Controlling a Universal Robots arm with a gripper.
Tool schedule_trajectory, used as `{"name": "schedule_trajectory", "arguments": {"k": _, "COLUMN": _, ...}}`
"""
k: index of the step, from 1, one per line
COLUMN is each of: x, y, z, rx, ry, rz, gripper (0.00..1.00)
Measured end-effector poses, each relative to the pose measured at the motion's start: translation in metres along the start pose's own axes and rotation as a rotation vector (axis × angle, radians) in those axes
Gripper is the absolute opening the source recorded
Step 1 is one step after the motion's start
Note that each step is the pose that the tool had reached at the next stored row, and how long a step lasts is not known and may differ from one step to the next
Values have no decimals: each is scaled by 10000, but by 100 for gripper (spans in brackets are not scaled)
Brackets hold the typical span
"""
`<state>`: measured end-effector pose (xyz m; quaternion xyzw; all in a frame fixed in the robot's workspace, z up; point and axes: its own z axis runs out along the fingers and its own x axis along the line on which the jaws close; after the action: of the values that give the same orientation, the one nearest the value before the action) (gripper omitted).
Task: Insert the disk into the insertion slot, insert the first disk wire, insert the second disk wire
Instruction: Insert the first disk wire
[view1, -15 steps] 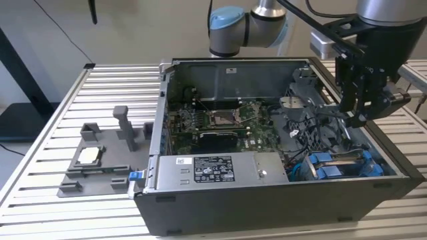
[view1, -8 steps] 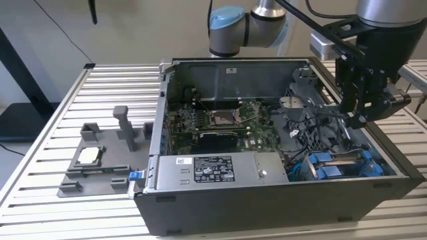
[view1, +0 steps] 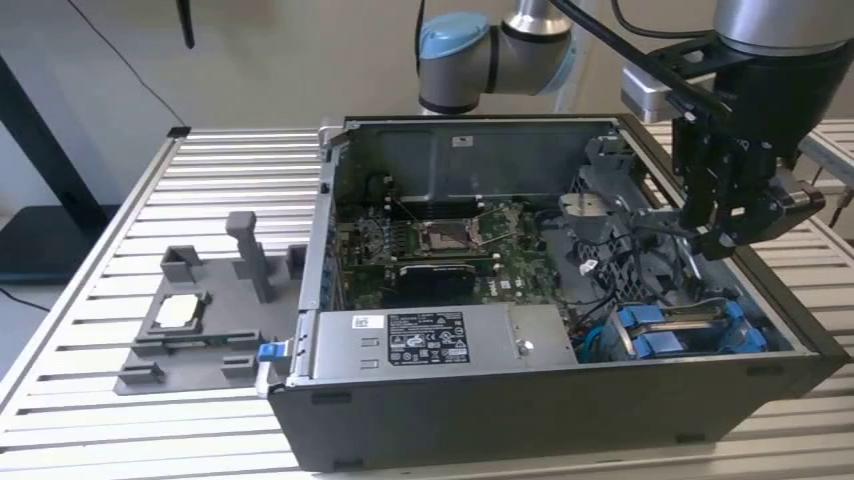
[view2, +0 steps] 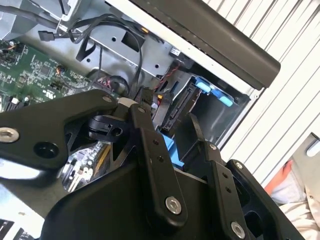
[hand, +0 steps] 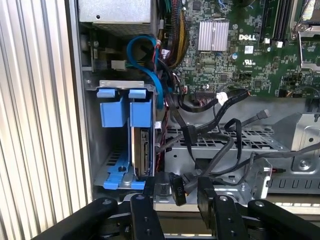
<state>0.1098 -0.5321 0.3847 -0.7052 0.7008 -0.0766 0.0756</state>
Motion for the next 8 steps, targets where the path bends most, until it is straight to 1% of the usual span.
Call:
{"name": "schedule_trajectory", "arguments": {"k": 3, "x": 0, "y": 0, "z": 0, "rx": 0, "ry": 21, "rz": -5, "gripper": 47}}
{"name": "schedule_trajectory", "arguments": {"k": 4, "x": 0, "y": 0, "z": 0, "rx": 0, "ry": 28, "rz": -6, "gripper": 44}}
{"name": "schedule_trajectory", "arguments": {"k": 5, "x": 0, "y": 0, "z": 0, "rx": -1, "ry": 35, "rz": -8, "gripper": 38}}
{"name": "schedule_trajectory", "arguments": {"k": 6, "x": 0, "y": 0, "z": 0, "rx": 0, "ry": 42, "rz": -8, "gripper": 38}}
{"name": "schedule_trajectory", "arguments": {"k": 8, "x": 0, "y": 0, "z": 0, "rx": 0, "ry": 56, "rz": -12, "gripper": 26}}
